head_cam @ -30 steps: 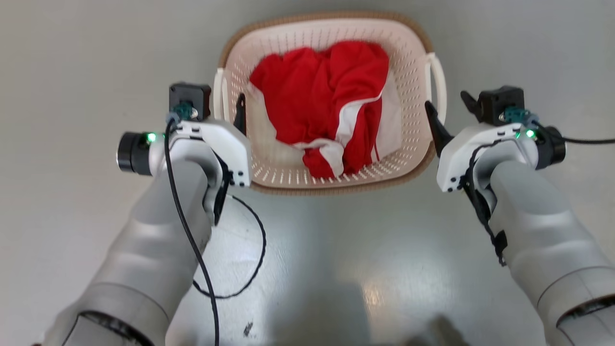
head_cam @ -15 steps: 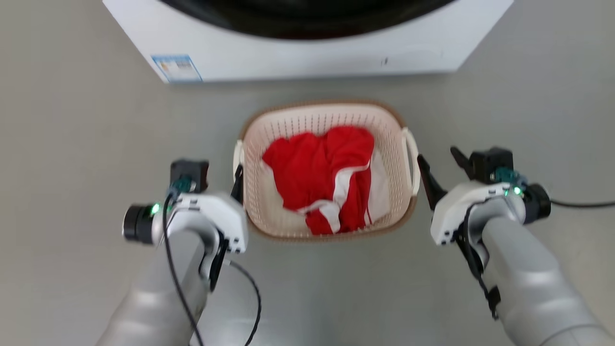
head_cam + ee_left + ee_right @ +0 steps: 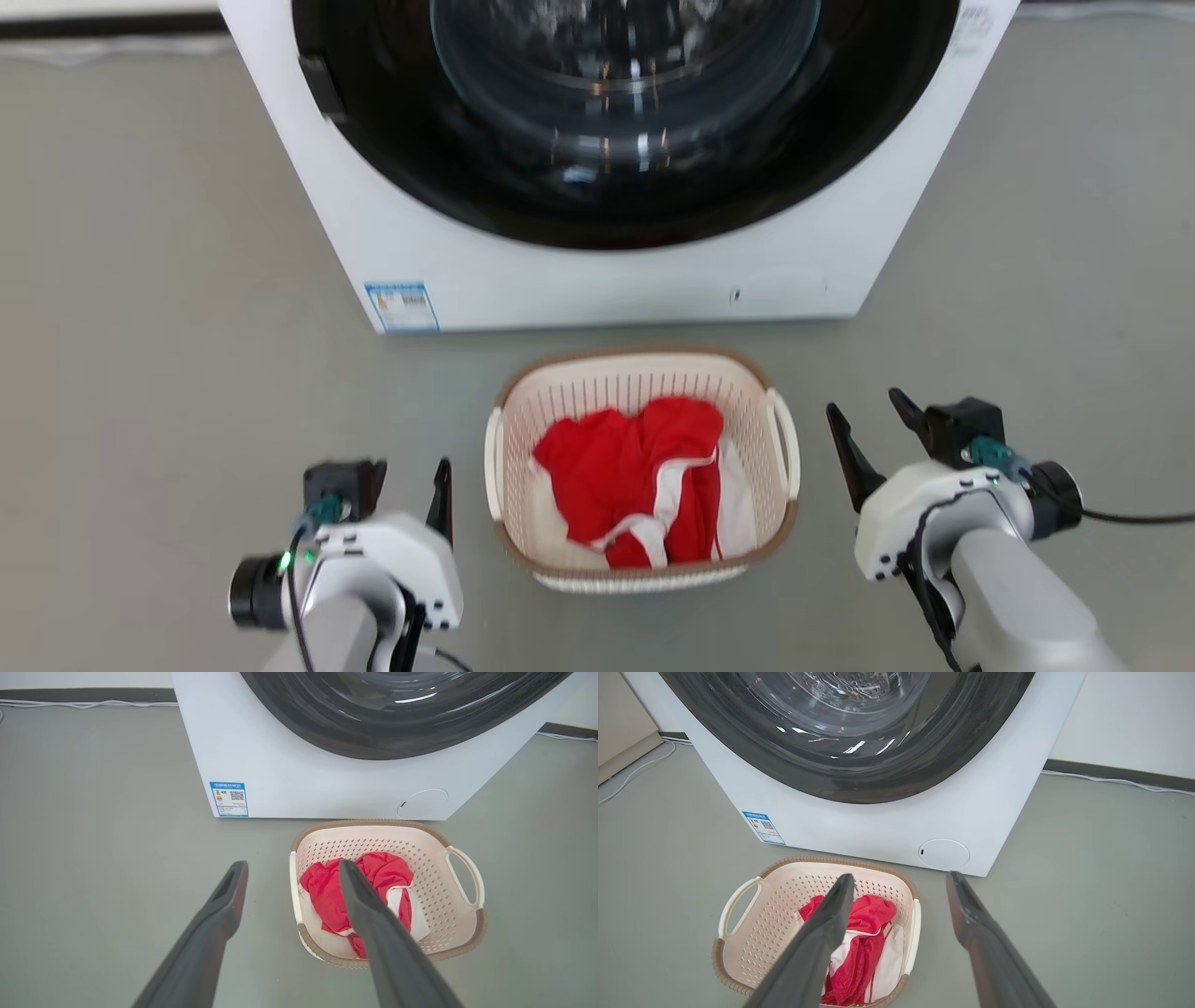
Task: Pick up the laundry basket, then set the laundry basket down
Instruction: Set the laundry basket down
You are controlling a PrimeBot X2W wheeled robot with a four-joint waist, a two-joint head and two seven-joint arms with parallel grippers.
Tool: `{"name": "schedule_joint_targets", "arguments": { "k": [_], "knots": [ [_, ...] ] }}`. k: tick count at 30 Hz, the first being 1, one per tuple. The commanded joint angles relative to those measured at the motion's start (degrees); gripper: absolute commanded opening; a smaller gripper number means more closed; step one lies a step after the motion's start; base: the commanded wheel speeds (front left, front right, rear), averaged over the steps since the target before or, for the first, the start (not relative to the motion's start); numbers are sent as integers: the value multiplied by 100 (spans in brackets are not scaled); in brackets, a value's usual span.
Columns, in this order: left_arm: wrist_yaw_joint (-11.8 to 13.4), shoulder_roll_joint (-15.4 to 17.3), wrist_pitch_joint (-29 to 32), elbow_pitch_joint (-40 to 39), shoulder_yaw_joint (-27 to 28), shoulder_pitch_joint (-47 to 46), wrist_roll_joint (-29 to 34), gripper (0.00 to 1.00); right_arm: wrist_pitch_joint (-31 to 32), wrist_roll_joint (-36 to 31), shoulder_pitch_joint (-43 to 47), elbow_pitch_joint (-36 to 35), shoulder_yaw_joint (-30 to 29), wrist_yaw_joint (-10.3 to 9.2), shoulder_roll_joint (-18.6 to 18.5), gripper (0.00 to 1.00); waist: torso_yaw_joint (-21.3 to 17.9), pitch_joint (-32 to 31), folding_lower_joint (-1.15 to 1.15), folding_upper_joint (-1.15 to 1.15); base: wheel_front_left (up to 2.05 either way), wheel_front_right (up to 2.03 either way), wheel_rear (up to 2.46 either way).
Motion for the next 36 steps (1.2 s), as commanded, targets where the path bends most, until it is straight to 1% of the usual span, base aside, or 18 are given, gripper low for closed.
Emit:
{"name": "schedule_joint_targets", "arguments": {
  "k": [1, 6, 7, 12, 19, 29, 36],
  "knots": [
    [-51, 152, -34, -227, 275, 103, 72, 100, -78, -133, 140, -225, 25, 35, 15, 100, -15, -364, 0, 0, 0, 0, 0],
    [-28, 109, -34, -786, 704, 692, 266, 100, -78, -397, 596, -637, -169, 35, 24, 100, -60, -761, 0, 0, 0, 0, 0],
    [-28, 109, -34, -786, 704, 692, 266, 100, -78, -397, 596, -637, -169, 35, 24, 100, -60, -761, 0, 0, 0, 0, 0],
    [9, 58, -34, -1251, 1086, 1124, 433, 100, -79, -440, 953, -943, -293, 35, 53, 100, -120, -1000, 0, 0, 0, 0, 0],
    [-32, -52, -34, -1731, 1566, 1594, 588, 100, -79, -502, 1340, -1405, -342, 35, 80, 100, -196, -1184, 0, 0, 0, 0, 0],
    [-117, -183, -34, -2088, 1909, 1999, 826, 100, -79, -591, 1909, -2131, -397, 35, 63, 100, -205, -1333, 0, 0, 0, 0, 0],
    [-123, -246, -34, -2269, 2098, 2213, 907, 100, -79, -683, 2156, -2526, -517, 35, 61, 100, -218, -1364, 0, 0, 0, 0, 0]
  ]
}}
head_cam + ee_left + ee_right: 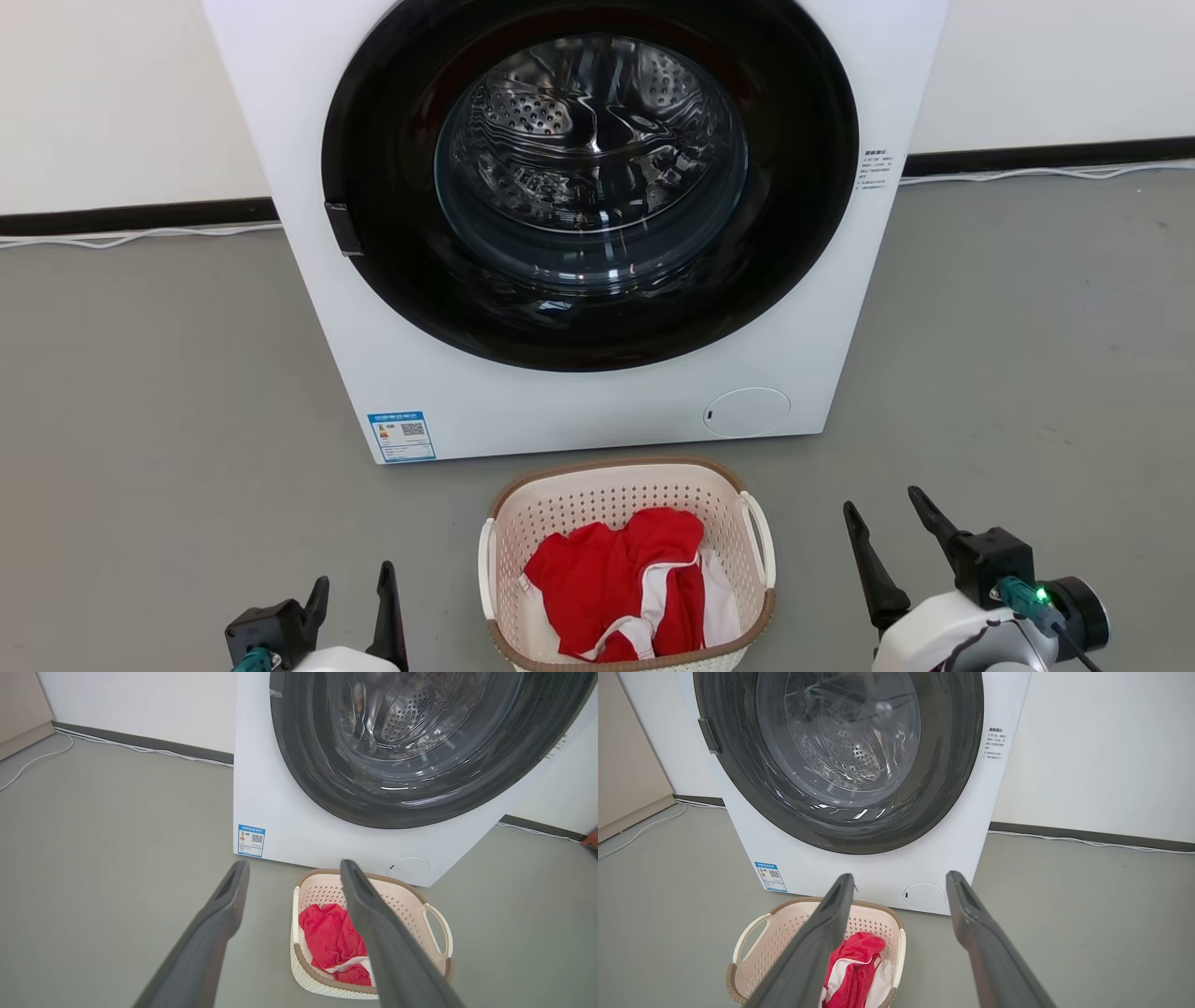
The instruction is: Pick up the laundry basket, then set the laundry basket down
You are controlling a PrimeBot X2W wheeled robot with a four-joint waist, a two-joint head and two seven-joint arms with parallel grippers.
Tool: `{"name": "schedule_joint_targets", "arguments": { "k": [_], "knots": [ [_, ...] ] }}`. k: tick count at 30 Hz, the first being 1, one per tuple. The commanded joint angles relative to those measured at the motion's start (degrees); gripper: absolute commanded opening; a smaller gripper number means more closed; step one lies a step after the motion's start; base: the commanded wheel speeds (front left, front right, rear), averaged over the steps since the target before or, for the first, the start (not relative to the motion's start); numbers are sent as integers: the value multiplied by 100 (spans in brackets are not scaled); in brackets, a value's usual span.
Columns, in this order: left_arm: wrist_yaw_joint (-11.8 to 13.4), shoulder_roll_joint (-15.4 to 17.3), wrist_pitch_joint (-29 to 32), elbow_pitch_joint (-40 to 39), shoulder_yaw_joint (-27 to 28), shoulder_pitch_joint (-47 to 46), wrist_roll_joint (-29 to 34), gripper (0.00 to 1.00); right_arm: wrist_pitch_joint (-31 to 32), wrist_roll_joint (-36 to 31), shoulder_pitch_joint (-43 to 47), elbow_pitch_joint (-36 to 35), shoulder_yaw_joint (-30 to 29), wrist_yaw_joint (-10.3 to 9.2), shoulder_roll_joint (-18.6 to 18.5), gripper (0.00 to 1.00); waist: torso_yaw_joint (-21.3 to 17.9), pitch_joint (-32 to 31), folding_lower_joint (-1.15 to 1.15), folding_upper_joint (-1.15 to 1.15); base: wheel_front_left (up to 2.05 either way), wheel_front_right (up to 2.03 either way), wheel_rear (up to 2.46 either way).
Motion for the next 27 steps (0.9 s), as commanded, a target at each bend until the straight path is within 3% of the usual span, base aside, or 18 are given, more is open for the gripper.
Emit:
{"name": "schedule_joint_targets", "arguments": {
  "k": [1, 16, 17, 27],
  "knots": [
    [-30, 16, -34, -183, 228, -97, 74, 100, -79, -67, -19, -230, 102, 35, 5, 100, -1, -6, 0, 0, 0, 0, 0],
    [-37, -29, -34, -353, 445, -75, 250, 100, -79, -108, 74, -356, 55, 35, 51, 100, -2, -56, 0, 0, 0, 0, 0],
    [-1, -65, 1, -211, 264, 75, 197, 0, 0, -56, 111, -181, -49, 0, 45, 0, -1, -57, 0, 0, 0, 0, 0],
    [-69, -93, 164, -153, 352, 83, -188, 0, 195, 479, 133, -112, -152, -3, 67, 0, 15, -51, 12, 0, 0, 0, 0]
  ]
}}
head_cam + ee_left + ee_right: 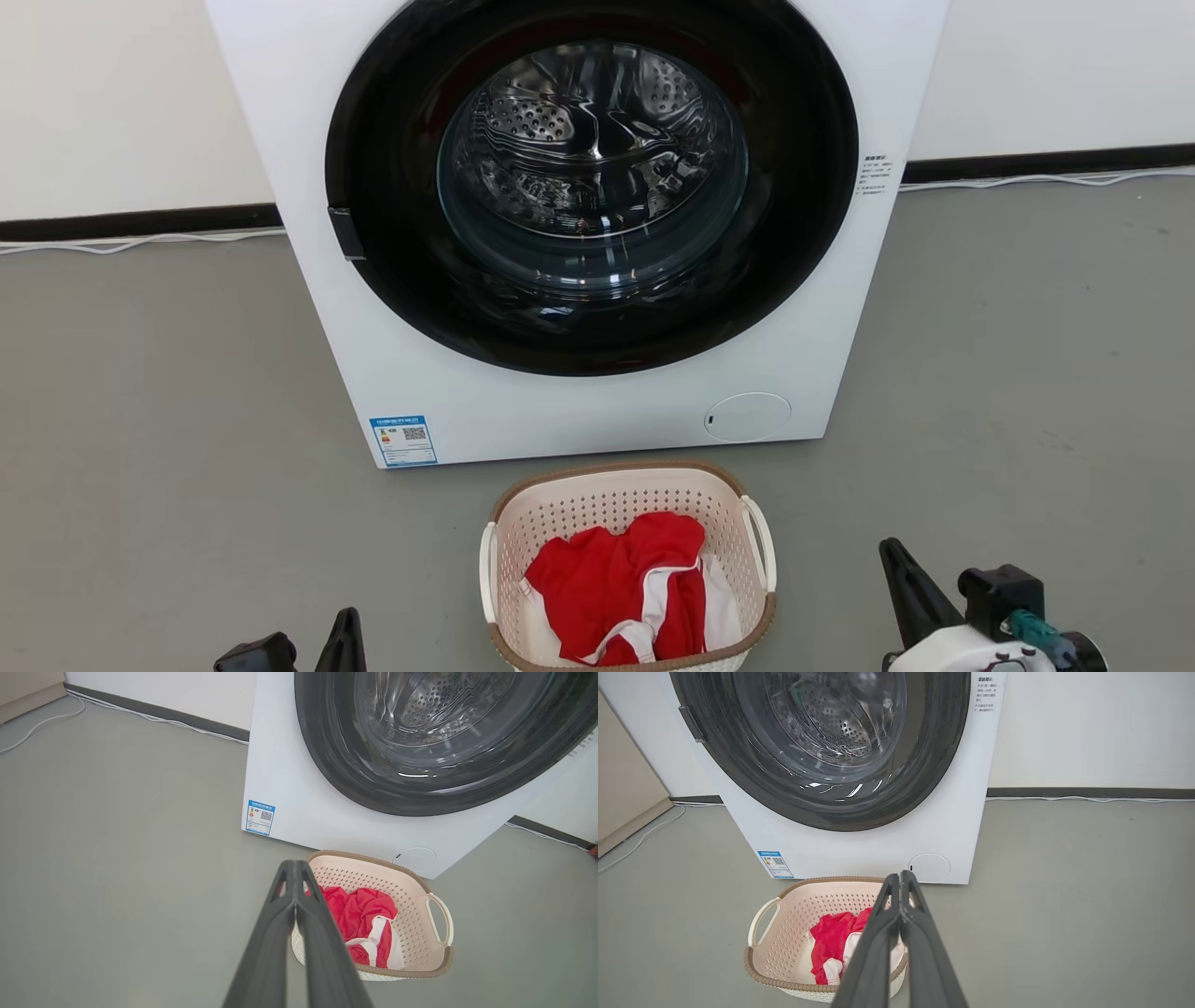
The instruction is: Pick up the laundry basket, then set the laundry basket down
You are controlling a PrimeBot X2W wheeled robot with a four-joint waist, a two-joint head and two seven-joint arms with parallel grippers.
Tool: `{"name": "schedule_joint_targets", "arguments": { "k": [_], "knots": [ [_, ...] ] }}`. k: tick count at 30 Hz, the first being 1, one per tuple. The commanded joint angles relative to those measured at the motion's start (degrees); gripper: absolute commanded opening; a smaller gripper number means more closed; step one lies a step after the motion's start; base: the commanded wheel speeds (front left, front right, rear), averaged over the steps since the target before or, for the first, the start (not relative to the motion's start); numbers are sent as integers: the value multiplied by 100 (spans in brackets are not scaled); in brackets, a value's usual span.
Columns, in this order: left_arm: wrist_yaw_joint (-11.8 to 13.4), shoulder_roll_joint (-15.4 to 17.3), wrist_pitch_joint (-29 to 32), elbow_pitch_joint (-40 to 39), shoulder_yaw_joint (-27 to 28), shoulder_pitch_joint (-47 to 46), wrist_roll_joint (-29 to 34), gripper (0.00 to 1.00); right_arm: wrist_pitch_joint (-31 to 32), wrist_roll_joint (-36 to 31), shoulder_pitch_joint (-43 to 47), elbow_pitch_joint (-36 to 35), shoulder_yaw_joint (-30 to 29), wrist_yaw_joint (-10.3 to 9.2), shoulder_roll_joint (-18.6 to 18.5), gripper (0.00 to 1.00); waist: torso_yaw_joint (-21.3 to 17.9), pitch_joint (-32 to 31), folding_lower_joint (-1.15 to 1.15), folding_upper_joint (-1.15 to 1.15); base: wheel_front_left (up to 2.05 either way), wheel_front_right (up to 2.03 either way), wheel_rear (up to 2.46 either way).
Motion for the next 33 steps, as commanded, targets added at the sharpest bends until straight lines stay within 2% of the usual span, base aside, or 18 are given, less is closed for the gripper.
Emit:
{"name": "schedule_joint_targets", "arguments": {
  "k": [1, 5, 33],
  "knots": [
    [-71, 42, 28, -174, 62, -220, -149, 0, 67, 201, -207, -188, -44, 3, -34, 0, 4, 6, 5, 0, 0, 0, 0],
    [-108, 44, 83, -231, 80, -228, -389, 0, 111, 511, -184, -269, -44, 4, -31, 0, 13, 30, -3, 0, 0, 0, 0],
    [-356, 52, 523, -568, 272, -319, -1985, 0, 522, 2536, -131, -709, -185, 13, -12, 0, 69, 119, -4, 0, 0, 0, 0]
  ]
}}
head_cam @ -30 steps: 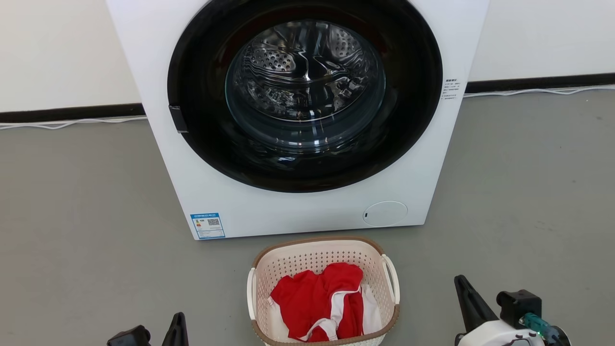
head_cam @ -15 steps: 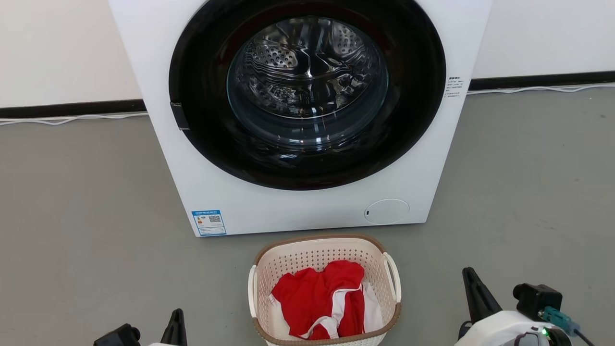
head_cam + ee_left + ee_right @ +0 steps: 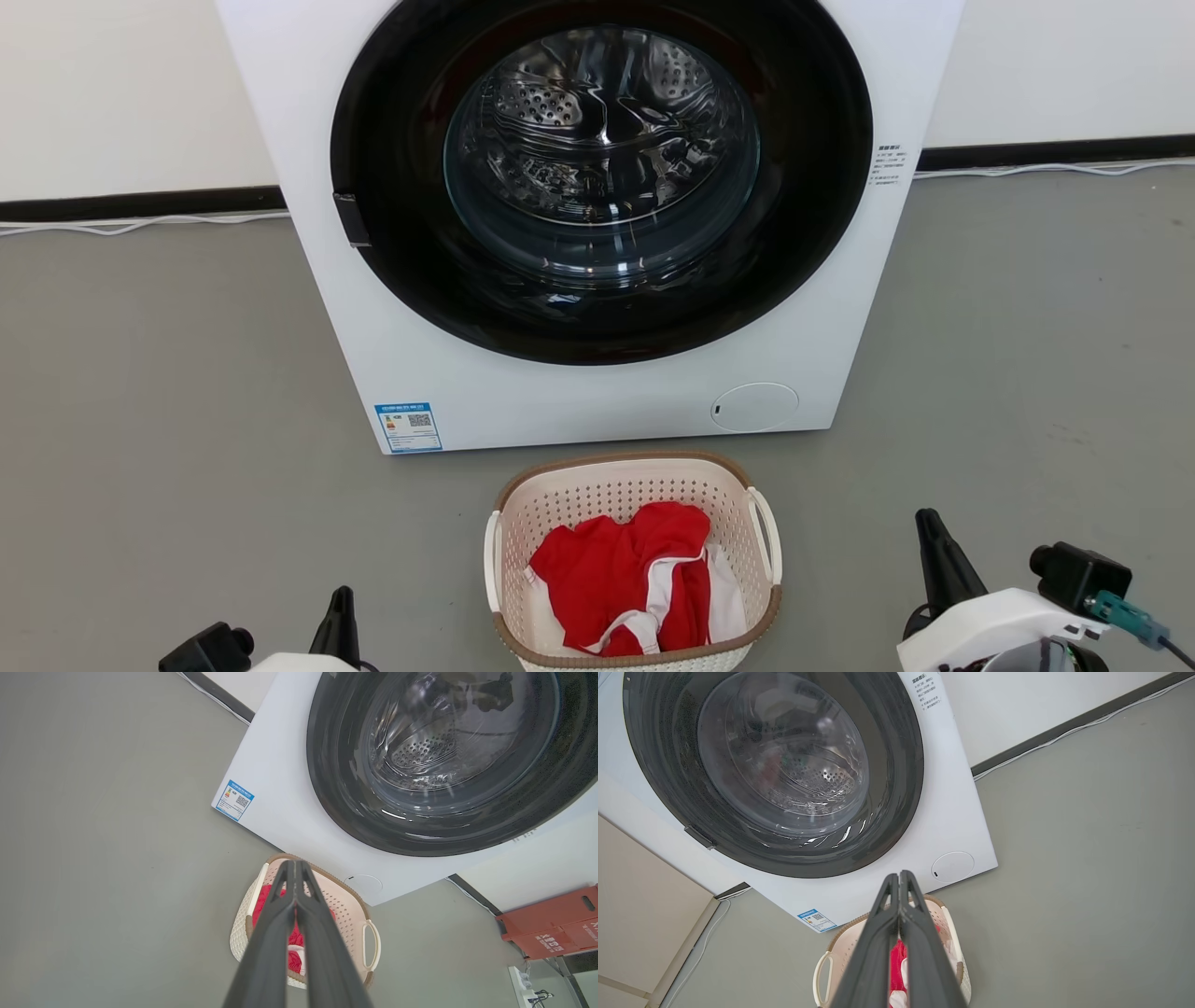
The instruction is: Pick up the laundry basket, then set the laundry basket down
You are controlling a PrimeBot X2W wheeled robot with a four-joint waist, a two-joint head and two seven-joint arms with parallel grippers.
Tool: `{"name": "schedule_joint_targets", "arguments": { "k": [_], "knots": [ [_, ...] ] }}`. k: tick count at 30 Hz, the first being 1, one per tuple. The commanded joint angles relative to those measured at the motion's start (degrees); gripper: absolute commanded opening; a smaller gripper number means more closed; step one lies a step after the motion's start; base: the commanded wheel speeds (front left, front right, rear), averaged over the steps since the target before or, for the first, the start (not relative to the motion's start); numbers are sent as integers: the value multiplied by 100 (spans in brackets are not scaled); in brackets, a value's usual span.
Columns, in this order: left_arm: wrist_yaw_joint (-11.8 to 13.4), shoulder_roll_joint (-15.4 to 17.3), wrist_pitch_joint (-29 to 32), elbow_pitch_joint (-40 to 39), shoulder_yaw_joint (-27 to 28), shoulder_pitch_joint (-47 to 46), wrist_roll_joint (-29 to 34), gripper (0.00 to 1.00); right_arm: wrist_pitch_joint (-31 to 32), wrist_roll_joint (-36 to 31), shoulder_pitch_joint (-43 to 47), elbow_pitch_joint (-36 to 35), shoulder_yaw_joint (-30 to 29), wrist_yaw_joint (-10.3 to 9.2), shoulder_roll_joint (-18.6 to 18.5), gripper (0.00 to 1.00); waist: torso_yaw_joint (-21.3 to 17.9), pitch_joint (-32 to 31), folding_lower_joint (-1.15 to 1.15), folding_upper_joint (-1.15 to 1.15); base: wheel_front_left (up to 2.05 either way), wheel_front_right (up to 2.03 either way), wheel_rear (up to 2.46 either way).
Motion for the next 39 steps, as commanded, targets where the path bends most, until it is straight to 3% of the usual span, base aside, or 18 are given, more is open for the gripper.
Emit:
{"name": "schedule_joint_targets", "arguments": {
  "k": [1, 39],
  "knots": [
    [-63, 50, 22, -187, 94, -282, -138, 0, 21, 157, -136, -190, 17, 13, -27, 0, 2, 2, -1, 0, 0, 0, 0],
    [-422, 63, 681, -650, 397, -431, -2432, 0, 663, 3062, -100, -776, -240, 26, 0, 0, 83, 127, -1, 0, 0, 0, 0]
  ]
}}
